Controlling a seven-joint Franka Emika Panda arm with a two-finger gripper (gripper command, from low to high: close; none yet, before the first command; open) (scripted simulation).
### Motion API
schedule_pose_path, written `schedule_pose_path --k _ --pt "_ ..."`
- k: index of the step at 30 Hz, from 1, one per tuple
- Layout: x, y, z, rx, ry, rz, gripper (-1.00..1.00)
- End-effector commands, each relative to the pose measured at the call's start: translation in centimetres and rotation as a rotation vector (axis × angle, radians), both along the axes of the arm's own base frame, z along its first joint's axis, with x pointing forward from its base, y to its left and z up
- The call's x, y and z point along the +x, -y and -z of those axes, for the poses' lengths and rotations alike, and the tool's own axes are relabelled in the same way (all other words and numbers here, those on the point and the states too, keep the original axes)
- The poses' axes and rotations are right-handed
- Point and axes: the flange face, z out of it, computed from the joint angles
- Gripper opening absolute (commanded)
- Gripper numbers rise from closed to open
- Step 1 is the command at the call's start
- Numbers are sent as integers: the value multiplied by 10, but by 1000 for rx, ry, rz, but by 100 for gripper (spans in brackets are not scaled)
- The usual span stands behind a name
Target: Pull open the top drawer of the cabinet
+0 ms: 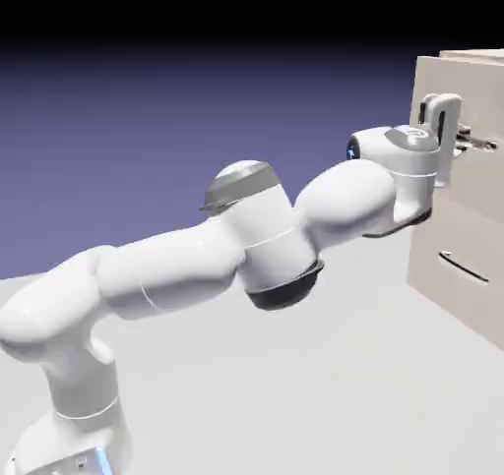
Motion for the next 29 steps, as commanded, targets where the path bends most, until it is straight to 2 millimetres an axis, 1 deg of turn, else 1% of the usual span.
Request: schedule_pose_path --k 1,6,11,18,25,26,27,28,29 --pt "-7 0 0 0 -1 0 -100" --pt "-43 0 0 0 -1 0 -100" --pt "-84 0 0 0 -1 0 -100" --pt "-151 0 0 0 -1 0 -100" --pt "-226 0 0 0 -1 0 -100" --pt "-226 0 0 0 -1 0 -100" --pt "-226 0 0 0 -1 0 100" --pt "-226 0 0 0 -1 0 100" --pt "-238 0 0 2 -1 -1 100"
